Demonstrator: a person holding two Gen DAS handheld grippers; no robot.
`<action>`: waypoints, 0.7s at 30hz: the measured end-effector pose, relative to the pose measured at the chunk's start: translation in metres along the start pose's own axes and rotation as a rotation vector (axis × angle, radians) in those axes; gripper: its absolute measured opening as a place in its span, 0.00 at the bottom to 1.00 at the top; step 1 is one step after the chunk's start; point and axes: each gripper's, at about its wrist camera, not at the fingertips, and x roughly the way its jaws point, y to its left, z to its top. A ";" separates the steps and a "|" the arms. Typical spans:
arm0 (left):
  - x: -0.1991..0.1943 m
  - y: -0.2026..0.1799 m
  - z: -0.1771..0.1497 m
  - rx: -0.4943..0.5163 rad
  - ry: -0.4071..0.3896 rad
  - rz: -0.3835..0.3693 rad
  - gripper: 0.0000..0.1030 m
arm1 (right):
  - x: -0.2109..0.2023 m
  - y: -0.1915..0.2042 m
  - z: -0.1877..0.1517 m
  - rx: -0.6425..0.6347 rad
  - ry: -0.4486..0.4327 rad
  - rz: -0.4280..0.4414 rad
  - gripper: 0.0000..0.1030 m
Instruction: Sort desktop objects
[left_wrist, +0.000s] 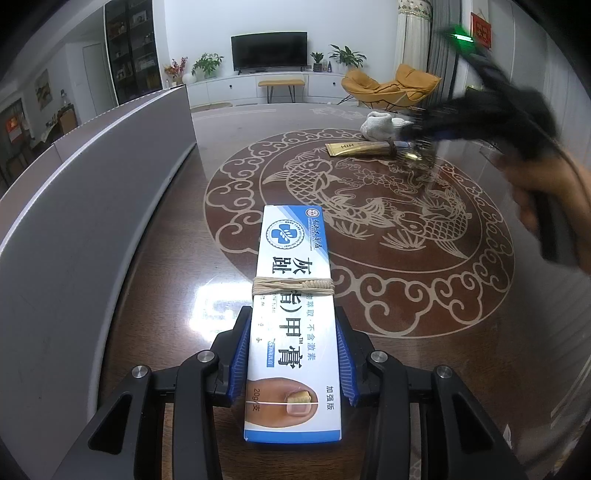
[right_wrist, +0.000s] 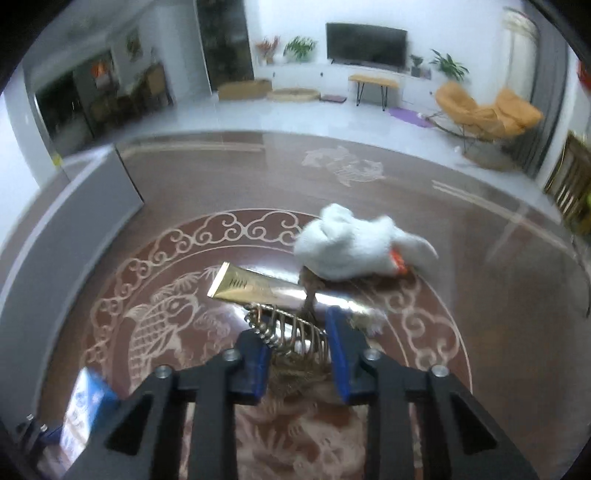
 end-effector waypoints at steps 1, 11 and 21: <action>0.000 0.000 0.000 0.000 0.000 0.000 0.40 | -0.010 -0.005 -0.010 0.006 -0.022 0.017 0.27; 0.001 0.000 0.000 0.002 0.000 0.002 0.40 | -0.076 -0.059 -0.135 0.057 -0.004 0.054 0.34; 0.000 0.002 -0.001 -0.006 -0.001 -0.009 0.39 | -0.038 -0.028 -0.089 0.076 0.056 -0.007 0.76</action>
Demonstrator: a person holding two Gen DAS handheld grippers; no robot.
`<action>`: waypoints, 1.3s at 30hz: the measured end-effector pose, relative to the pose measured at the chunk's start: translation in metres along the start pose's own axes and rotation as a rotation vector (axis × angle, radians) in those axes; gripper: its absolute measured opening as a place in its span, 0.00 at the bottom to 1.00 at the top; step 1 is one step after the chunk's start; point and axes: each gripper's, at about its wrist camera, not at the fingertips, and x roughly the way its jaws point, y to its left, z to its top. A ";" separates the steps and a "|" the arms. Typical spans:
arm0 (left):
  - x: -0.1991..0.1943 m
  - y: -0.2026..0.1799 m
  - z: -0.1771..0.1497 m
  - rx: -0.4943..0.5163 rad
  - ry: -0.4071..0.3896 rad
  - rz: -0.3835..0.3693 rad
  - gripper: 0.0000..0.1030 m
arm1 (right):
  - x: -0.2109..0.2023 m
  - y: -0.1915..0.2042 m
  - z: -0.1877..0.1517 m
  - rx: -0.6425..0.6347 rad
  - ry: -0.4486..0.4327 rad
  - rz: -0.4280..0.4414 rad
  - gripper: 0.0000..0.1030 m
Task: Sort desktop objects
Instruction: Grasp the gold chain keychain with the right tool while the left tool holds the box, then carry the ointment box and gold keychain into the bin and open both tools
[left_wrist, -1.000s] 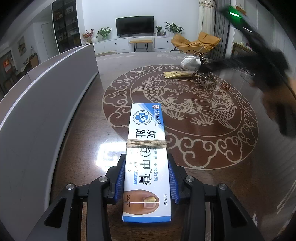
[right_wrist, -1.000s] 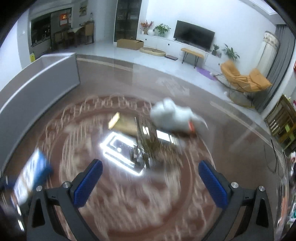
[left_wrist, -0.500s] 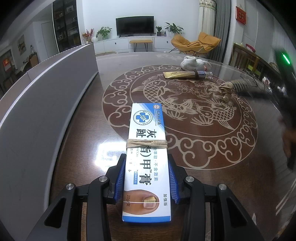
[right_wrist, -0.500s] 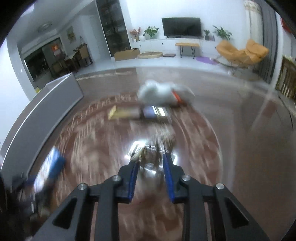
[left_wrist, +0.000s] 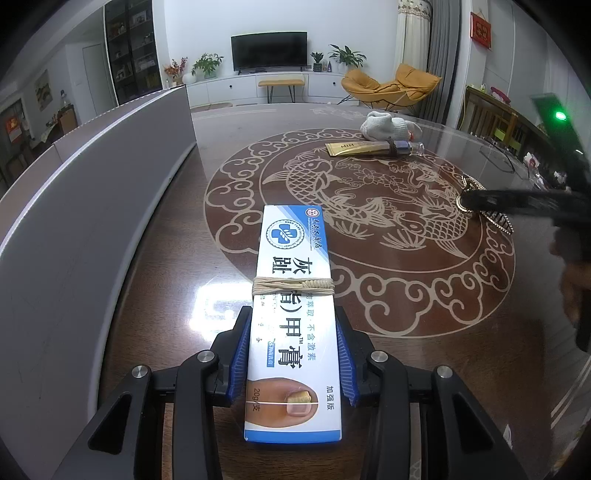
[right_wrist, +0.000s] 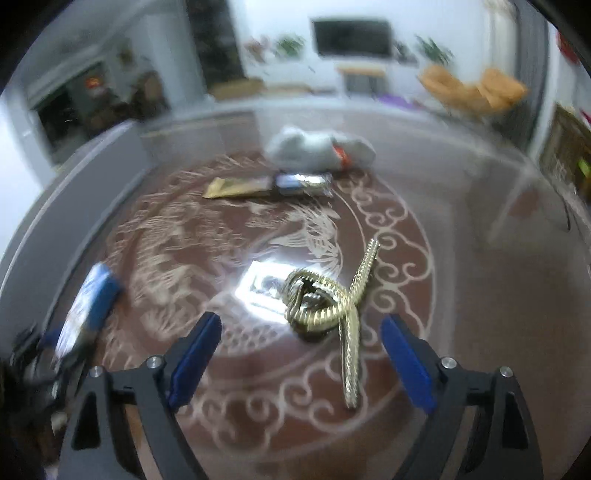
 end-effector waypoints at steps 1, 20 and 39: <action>0.000 0.002 0.000 -0.009 -0.002 -0.011 0.39 | 0.002 0.000 0.001 0.015 -0.008 -0.007 0.57; -0.139 0.043 -0.021 -0.163 -0.187 -0.214 0.39 | -0.122 0.065 -0.059 -0.105 -0.151 0.151 0.41; -0.127 0.341 -0.016 -0.437 0.089 0.127 0.40 | -0.063 0.403 0.037 -0.416 -0.048 0.586 0.41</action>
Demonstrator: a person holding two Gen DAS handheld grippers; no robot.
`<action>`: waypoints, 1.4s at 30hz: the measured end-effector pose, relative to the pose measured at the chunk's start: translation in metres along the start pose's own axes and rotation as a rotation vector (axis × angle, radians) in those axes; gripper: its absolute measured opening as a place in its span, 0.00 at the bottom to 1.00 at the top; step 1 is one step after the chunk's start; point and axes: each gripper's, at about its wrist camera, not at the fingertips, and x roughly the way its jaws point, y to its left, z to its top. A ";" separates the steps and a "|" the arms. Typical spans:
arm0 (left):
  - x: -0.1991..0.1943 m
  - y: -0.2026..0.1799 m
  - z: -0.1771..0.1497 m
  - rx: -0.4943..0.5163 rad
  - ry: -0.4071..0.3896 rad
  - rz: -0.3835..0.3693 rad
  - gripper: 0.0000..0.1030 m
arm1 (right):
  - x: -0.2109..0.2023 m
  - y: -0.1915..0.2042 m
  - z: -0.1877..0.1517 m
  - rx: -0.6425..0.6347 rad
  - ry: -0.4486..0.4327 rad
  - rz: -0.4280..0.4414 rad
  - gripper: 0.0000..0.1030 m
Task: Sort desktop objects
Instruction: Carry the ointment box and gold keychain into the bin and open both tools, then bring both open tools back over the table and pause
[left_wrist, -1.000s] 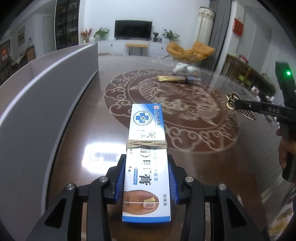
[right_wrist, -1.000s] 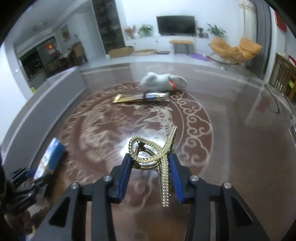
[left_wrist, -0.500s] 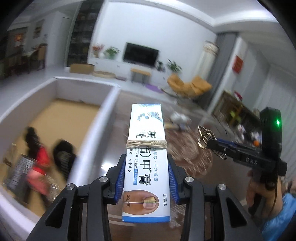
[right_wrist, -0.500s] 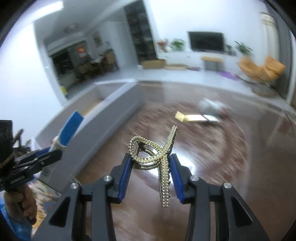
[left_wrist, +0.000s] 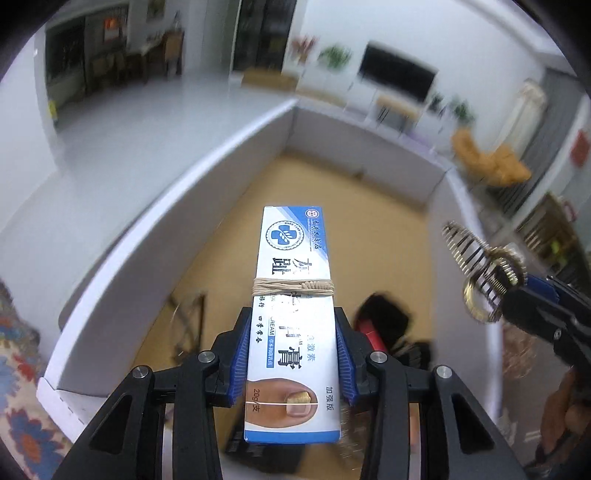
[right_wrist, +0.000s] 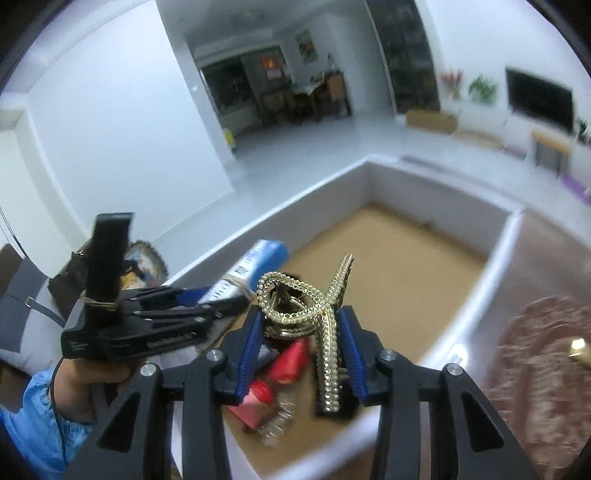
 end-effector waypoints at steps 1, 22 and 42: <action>0.006 0.004 -0.001 -0.005 0.029 0.029 0.45 | 0.015 -0.001 -0.001 0.020 0.026 0.005 0.44; -0.105 -0.171 -0.077 0.215 -0.266 -0.251 0.90 | -0.156 -0.201 -0.211 0.230 0.013 -0.651 1.00; 0.080 -0.427 -0.147 0.605 0.014 -0.230 0.94 | -0.240 -0.301 -0.303 0.476 0.048 -0.807 1.00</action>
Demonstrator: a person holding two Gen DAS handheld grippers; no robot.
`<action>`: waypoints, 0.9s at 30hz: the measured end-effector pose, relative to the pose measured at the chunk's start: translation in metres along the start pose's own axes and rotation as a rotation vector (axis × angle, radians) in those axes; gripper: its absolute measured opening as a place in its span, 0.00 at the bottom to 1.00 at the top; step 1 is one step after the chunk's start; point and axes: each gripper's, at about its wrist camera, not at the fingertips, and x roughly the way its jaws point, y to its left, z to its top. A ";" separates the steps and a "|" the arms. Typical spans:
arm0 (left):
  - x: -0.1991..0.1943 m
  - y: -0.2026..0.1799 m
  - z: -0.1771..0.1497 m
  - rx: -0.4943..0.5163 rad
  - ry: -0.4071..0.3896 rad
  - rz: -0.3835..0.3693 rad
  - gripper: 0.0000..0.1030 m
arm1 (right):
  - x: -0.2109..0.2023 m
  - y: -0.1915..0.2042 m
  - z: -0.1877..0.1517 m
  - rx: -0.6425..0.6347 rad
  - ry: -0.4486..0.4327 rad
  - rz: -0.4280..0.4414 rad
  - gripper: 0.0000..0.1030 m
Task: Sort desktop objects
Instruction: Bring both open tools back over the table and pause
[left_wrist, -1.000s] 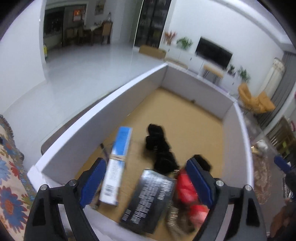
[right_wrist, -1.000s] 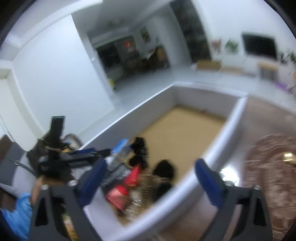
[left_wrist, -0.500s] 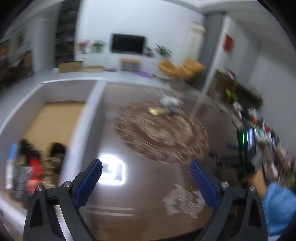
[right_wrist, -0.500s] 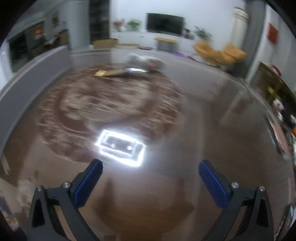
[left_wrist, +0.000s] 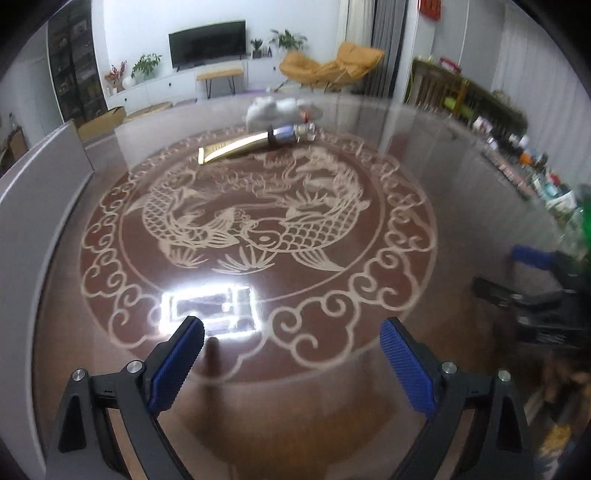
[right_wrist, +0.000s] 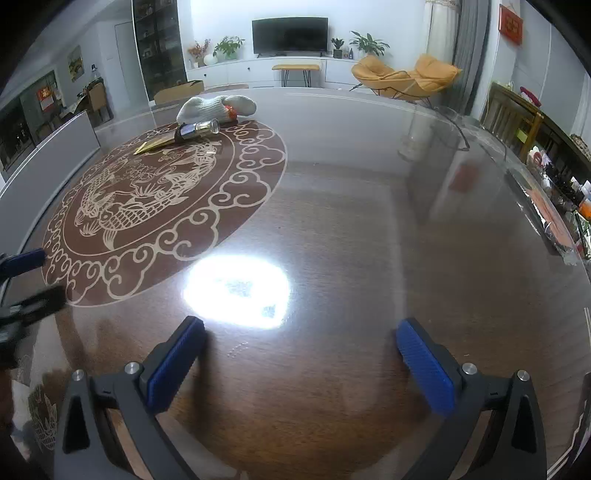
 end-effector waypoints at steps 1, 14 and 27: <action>0.004 -0.001 0.000 0.007 0.008 0.012 0.96 | 0.000 0.000 0.000 0.000 0.000 0.000 1.00; 0.005 -0.001 -0.002 0.011 -0.022 0.017 1.00 | -0.001 -0.001 -0.001 0.000 0.000 0.000 1.00; 0.004 -0.001 -0.002 0.012 -0.023 0.017 1.00 | -0.001 -0.001 -0.001 0.001 0.000 0.001 1.00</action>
